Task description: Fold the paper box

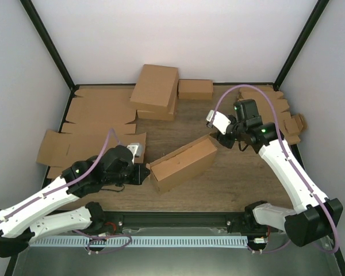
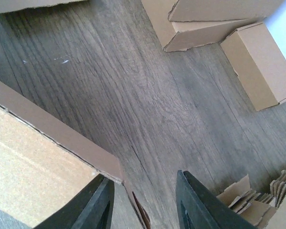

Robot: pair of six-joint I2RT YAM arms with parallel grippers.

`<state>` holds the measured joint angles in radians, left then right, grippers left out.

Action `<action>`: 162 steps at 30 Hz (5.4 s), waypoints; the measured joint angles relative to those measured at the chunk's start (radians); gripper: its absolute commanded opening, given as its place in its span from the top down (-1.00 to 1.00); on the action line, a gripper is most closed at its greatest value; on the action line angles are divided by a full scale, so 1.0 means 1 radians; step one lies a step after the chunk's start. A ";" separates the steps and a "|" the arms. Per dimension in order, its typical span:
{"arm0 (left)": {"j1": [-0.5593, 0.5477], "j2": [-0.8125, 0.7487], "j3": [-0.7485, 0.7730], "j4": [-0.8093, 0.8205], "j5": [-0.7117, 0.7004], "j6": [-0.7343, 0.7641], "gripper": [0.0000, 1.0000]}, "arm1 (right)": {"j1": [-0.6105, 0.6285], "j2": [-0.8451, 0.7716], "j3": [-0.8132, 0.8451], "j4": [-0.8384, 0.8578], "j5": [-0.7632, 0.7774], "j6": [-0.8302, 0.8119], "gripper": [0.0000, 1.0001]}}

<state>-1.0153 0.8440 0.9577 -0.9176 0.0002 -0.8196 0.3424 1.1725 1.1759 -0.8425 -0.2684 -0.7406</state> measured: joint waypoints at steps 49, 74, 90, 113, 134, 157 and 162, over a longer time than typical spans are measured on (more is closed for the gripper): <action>0.375 0.261 0.243 0.071 -0.006 0.323 -0.51 | 0.101 0.264 0.241 -0.117 0.151 0.753 0.66; 0.381 0.257 0.036 0.140 0.061 0.322 -0.60 | 0.129 0.305 0.268 -0.174 0.137 0.844 0.61; 0.471 0.322 -0.012 0.317 0.151 0.349 -0.04 | 0.129 0.267 0.235 -0.175 0.129 0.897 0.68; 0.521 0.479 0.070 0.415 0.253 0.385 -0.02 | 0.132 0.201 0.192 -0.229 0.227 0.969 0.47; 0.521 0.479 0.070 0.414 0.251 0.404 -0.02 | 0.132 0.136 0.135 -0.192 0.258 1.032 0.99; 0.521 0.429 0.014 0.453 0.248 0.324 -0.02 | 0.148 0.079 0.051 -0.100 0.237 1.195 0.99; 0.520 0.412 -0.007 0.469 0.248 0.306 -0.03 | 0.166 0.067 0.028 -0.077 0.259 1.218 0.99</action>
<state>-0.4950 1.2556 0.9508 -0.4488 0.2478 -0.5140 0.5079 1.2392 1.2041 -0.9195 -0.0097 0.4770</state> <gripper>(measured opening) 0.511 0.026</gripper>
